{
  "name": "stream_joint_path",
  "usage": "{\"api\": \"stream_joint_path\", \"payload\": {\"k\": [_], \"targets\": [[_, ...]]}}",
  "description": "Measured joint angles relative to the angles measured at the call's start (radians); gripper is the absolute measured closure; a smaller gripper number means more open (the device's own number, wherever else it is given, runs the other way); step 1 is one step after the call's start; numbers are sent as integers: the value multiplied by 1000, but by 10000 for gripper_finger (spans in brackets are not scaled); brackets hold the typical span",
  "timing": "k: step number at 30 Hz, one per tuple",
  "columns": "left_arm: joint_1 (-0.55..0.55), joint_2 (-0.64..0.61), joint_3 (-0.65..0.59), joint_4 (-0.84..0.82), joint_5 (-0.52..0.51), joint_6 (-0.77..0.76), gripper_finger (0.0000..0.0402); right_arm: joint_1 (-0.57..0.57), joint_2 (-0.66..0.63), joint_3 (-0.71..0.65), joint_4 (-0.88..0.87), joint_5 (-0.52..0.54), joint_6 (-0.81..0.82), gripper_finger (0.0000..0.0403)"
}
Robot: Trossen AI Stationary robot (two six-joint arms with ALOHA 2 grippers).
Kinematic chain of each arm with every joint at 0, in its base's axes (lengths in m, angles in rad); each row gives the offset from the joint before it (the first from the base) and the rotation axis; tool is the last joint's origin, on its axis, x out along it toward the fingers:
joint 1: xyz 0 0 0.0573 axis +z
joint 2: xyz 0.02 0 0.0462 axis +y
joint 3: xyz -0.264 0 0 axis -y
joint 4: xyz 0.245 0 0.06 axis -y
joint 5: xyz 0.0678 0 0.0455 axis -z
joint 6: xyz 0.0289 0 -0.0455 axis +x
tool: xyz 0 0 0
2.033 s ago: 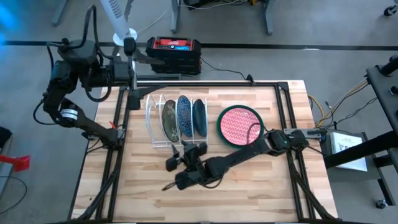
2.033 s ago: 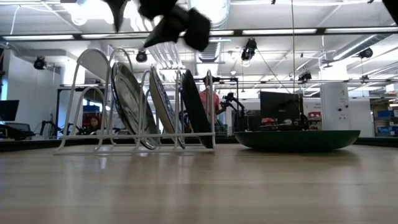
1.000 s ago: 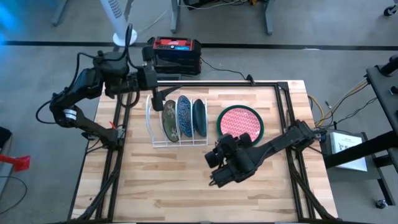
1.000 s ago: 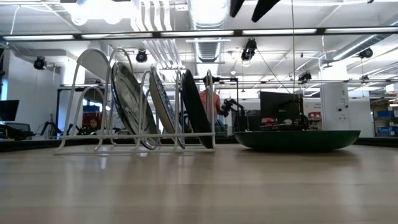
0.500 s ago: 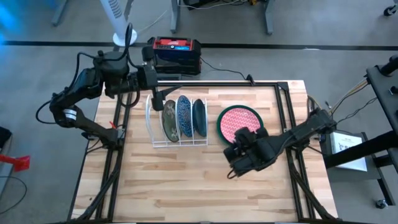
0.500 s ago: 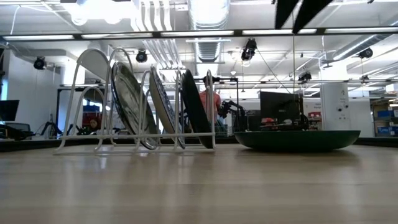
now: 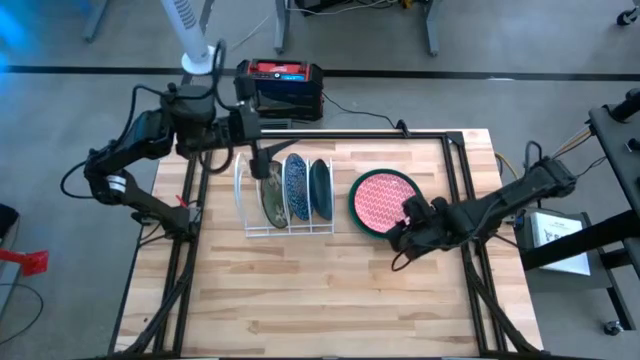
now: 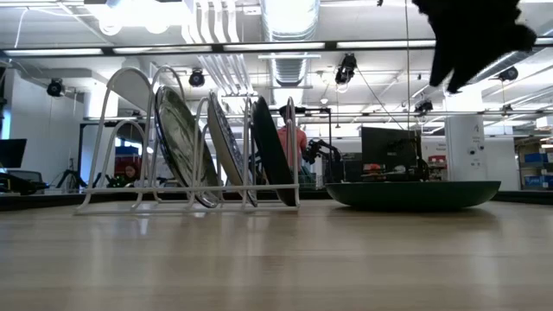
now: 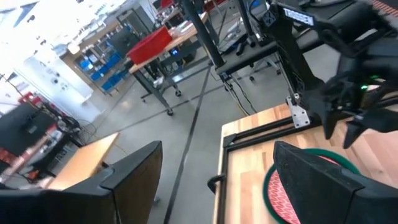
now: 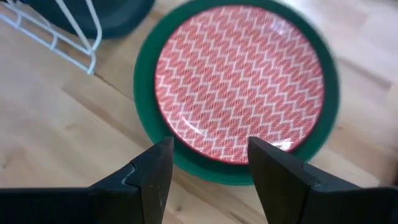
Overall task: Sort dishes
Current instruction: Put the orange patterned plate into the dish rack
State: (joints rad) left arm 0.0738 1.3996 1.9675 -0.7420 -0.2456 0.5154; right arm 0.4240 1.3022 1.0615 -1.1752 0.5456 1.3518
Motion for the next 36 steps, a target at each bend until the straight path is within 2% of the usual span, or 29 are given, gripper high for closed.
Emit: {"api": "stream_joint_path", "payload": {"k": [5,14,17,22,28,31,36], "targets": [[0,28,0,-23,-40,-103,106,-72,-102,-162,172,-64,-101,208],[0,174,0,-205,-25,-276,106,-200,-204,-286,185,-54,-133,210],[-3,253,0,-247,-14,-302,106,-216,-209,-290,186,-50,-172,214],[-12,345,-3,-191,105,-338,112,-215,-174,-301,202,-45,-212,226],[-69,392,-16,-142,102,-369,147,-215,-105,-394,378,-22,-279,244],[-119,388,-67,-94,45,-390,171,-215,-90,-441,472,-21,-313,251],[-225,356,-178,-43,-171,-439,224,-215,-90,-501,544,5,-316,263]]}}
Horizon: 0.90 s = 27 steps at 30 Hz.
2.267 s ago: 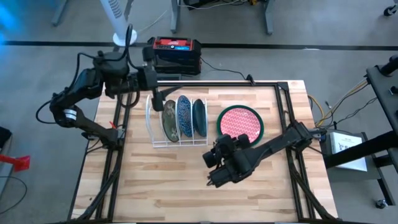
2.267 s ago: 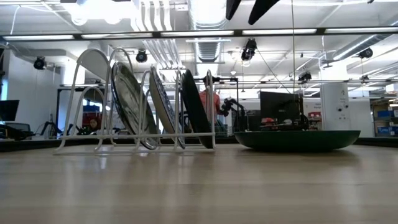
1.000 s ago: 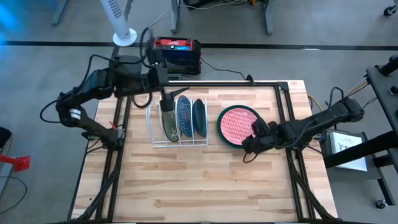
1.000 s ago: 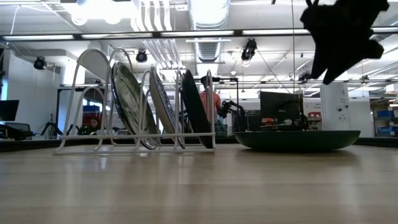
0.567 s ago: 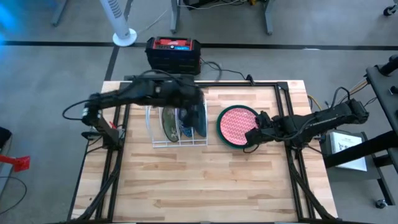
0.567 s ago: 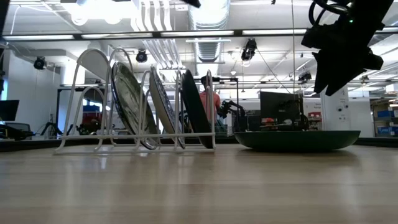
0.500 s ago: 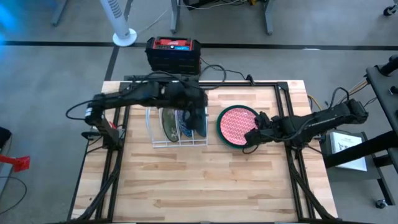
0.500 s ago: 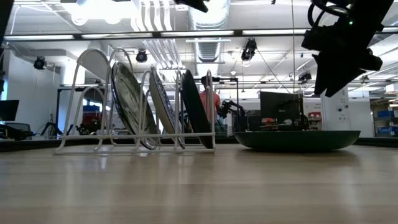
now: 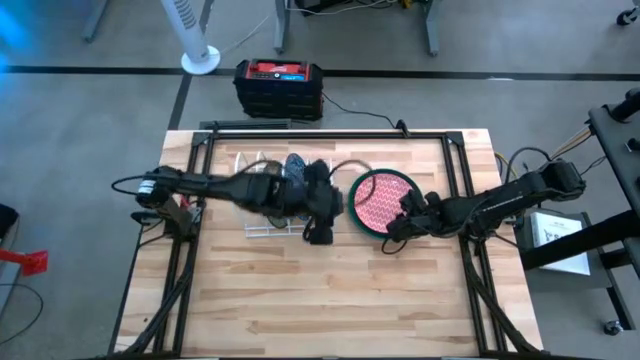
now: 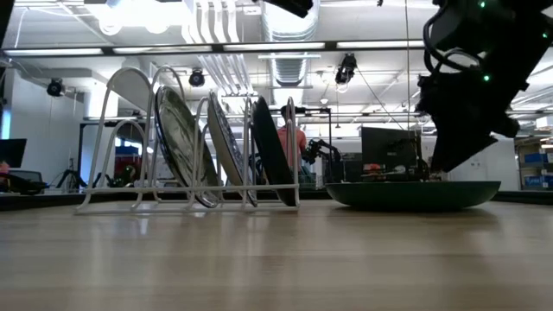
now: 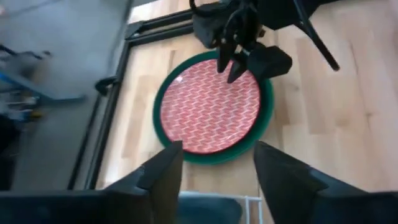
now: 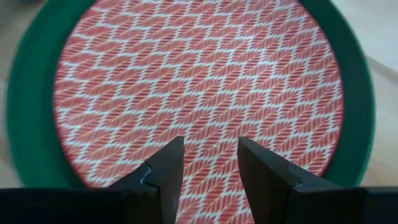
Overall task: Sort dishes
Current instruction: Put the orange patterned plate into the dish rack
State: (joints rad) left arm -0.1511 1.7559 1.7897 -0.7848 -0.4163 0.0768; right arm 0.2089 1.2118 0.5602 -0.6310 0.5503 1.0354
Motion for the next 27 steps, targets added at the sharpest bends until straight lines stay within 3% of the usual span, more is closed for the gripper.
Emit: {"api": "stream_joint_path", "payload": {"k": [6,13,20,27], "targets": [[-118,-27,-176,227,-66,38,303,0,4,-65,190,12,-47,282],[-142,-42,-299,324,-74,3,390,0,4,-112,330,49,-92,312],[-177,-42,-424,557,-80,126,396,0,4,-154,392,130,-81,349],[-178,-27,-483,639,-192,157,401,0,4,-165,425,131,-93,381]]}}
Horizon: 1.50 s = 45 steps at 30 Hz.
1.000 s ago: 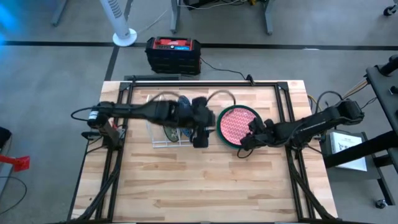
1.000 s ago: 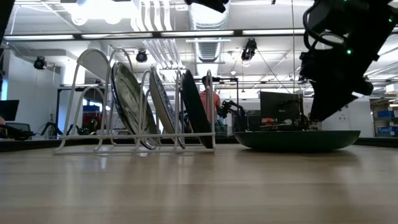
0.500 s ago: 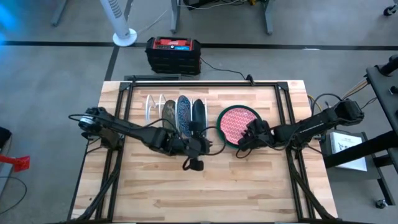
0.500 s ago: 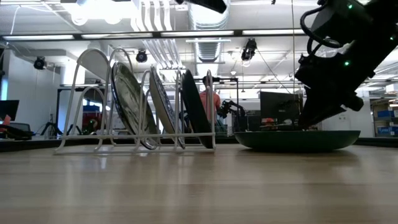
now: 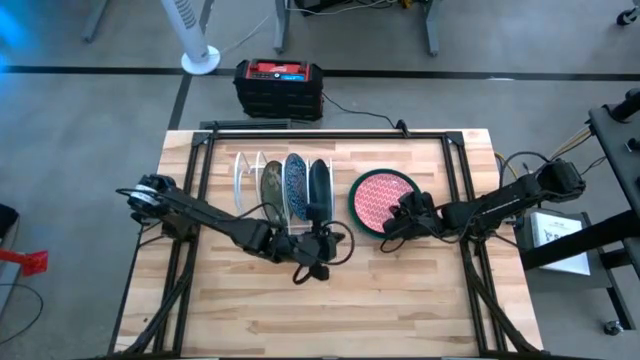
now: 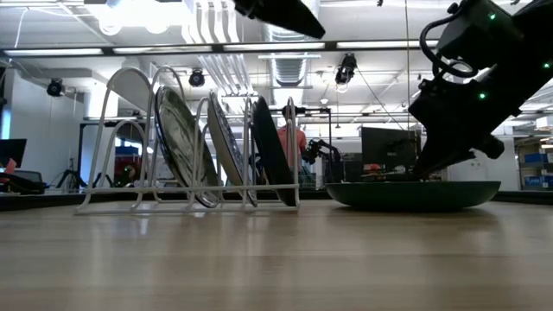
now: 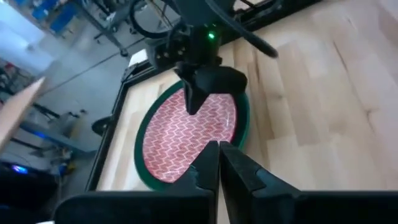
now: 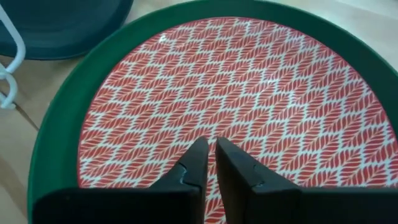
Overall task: Sort dishes
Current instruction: Put the orange patterned plate into the dish rack
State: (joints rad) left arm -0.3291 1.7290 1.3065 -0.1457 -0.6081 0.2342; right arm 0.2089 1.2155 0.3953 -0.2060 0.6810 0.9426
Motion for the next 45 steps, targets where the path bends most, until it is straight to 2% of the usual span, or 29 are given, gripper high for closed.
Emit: {"api": "stream_joint_path", "payload": {"k": [6,15,25,42,45], "targets": [[-26,1,-122,289,-10,149,401,3,0,-70,141,-6,-2,401],[-24,36,-160,406,-12,144,401,5,22,-111,188,-39,57,402],[-21,118,-113,411,-13,140,401,7,103,-74,192,-96,71,403],[-17,156,-76,346,-28,119,401,89,101,-5,158,-408,32,403],[-15,157,-77,336,8,115,401,113,99,-1,156,-468,44,403]]}}
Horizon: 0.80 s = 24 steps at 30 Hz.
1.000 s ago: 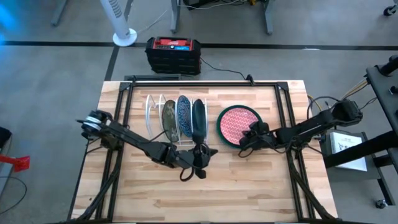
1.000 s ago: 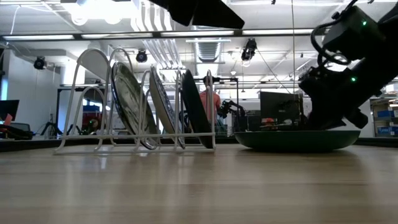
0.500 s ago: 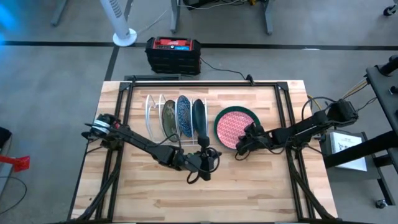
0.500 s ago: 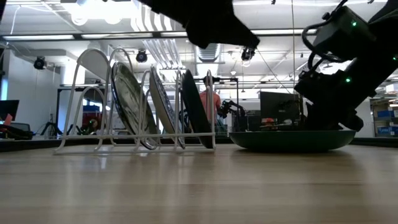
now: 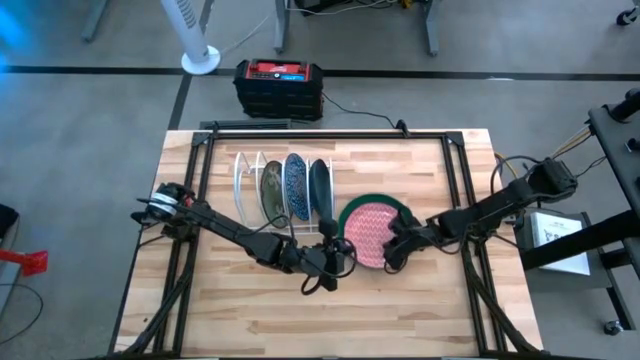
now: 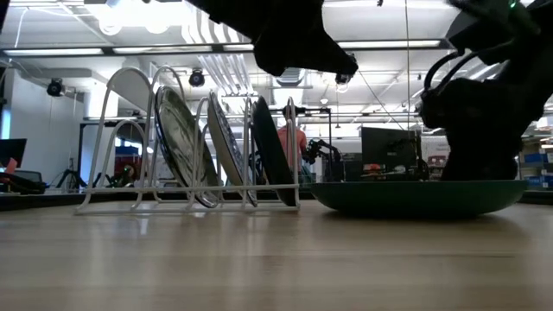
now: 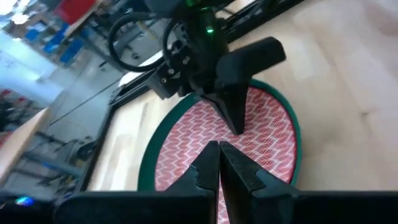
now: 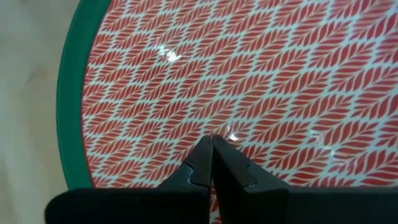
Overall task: Sort dishes
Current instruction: Put the orange patterned plate into the dish rack
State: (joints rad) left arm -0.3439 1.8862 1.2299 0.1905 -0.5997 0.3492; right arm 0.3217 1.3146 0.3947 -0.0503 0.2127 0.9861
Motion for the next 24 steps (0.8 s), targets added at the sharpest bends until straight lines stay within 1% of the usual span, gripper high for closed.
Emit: {"api": "stream_joint_path", "payload": {"k": [3,7,11,17,22,24], "targets": [[1,0,0,-5,43,-3,401,27,-10,16,-50,-50,28,403],[2,0,0,-20,51,-4,401,62,-41,58,-220,-57,78,403],[9,0,0,-60,89,-17,401,79,-70,120,-395,-30,89,403],[36,0,1,-139,147,-84,401,81,-89,220,-550,21,86,403],[48,13,0,-145,199,-97,401,80,-91,274,-674,67,99,403],[53,38,0,-130,200,-95,401,79,-91,290,-719,93,118,403]]}}
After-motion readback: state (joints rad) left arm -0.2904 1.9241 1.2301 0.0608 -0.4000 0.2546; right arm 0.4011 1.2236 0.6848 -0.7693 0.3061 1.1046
